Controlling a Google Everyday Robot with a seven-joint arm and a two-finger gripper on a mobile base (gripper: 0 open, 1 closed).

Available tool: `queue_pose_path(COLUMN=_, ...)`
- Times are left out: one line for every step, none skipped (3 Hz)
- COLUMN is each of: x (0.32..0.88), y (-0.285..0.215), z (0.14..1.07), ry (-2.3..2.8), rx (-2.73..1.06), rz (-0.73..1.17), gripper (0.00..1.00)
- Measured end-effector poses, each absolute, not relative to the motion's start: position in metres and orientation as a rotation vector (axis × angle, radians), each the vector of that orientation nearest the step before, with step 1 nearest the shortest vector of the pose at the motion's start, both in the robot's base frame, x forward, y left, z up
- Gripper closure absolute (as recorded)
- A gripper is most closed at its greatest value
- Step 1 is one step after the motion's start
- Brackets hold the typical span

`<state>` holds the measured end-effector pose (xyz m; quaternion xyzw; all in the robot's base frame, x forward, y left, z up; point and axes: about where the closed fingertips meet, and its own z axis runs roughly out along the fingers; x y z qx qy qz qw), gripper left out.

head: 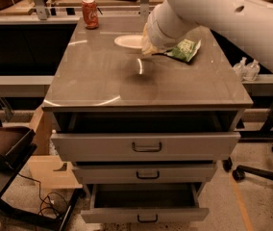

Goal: Move paper bowl near coke can

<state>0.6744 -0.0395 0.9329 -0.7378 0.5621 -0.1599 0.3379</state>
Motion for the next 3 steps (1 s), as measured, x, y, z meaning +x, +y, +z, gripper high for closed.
queue_pose_path(x=0.697, y=-0.054, z=0.955, ry=1.439, rx=-1.937, rz=-0.537, gripper=1.0)
queue_pose_path(x=0.728, y=-0.063, z=0.963, ry=1.416, rx=-1.979, rz=-0.594, gripper=1.0)
queue_pose_path(x=0.78, y=-0.068, z=0.953, ry=1.389, rx=-2.057, rz=-0.593, gripper=1.0)
